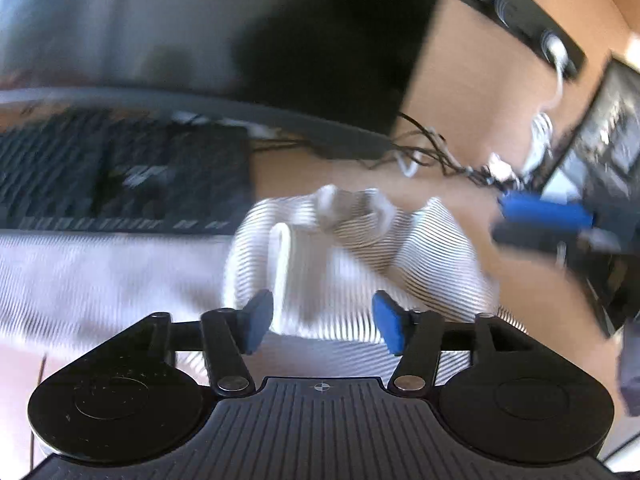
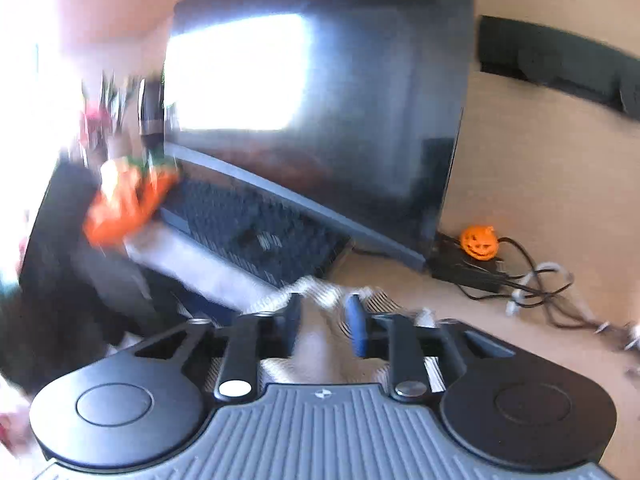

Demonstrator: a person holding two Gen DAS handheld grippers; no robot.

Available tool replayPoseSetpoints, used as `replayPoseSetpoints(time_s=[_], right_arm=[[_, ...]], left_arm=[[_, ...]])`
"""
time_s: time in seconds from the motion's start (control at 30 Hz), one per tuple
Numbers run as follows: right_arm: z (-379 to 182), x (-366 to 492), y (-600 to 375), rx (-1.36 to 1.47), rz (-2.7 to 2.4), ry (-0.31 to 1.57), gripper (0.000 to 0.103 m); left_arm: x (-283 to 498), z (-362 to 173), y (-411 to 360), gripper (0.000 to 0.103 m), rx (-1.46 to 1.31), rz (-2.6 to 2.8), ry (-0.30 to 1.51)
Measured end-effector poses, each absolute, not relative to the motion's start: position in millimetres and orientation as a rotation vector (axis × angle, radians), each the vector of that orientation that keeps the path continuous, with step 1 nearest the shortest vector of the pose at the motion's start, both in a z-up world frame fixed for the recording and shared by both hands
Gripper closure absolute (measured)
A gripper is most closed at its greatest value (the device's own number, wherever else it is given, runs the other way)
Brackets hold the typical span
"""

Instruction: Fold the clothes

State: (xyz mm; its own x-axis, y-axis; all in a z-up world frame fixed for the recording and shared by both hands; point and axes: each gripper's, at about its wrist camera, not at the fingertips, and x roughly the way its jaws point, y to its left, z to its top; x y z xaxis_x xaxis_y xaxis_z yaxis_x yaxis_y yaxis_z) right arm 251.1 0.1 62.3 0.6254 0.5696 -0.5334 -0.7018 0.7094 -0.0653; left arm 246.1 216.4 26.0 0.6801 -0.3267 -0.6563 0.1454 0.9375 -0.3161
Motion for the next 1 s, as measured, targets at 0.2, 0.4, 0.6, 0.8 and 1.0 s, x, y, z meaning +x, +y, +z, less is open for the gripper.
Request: replayPoseSetpoints(time_s=[0.2,0.4,0.6,0.8,1.0], right_arm=[[1.0,237.5,-21.5,-0.610,0.596,0.587,0.044],[-46.5,239.7,-53.2,-0.697,0.451,0.603,0.023],[-45.1,244.0,-81.3,-0.675,0.378,0.584,0.019],[-37.6,246.1,-127.6,-0.601,0.285,0.606,0.019],[-28.1,240.6,-186.4,-0.558,0.166,0.654,0.019]], left_arm=[[231.2,34.3,240.7,0.012,-0.425,-0.318,0.756],[243.8,5.3,198.8,0.010,-0.412,-0.418,0.862],[262.2,-19.8,135.9,0.009,-0.340,-0.486,0.958],[280.6,-23.0,72.8,0.008,-0.283,-0.570,0.984],[284.9,-22.5,7.2,0.008,-0.211,-0.659,1.008]])
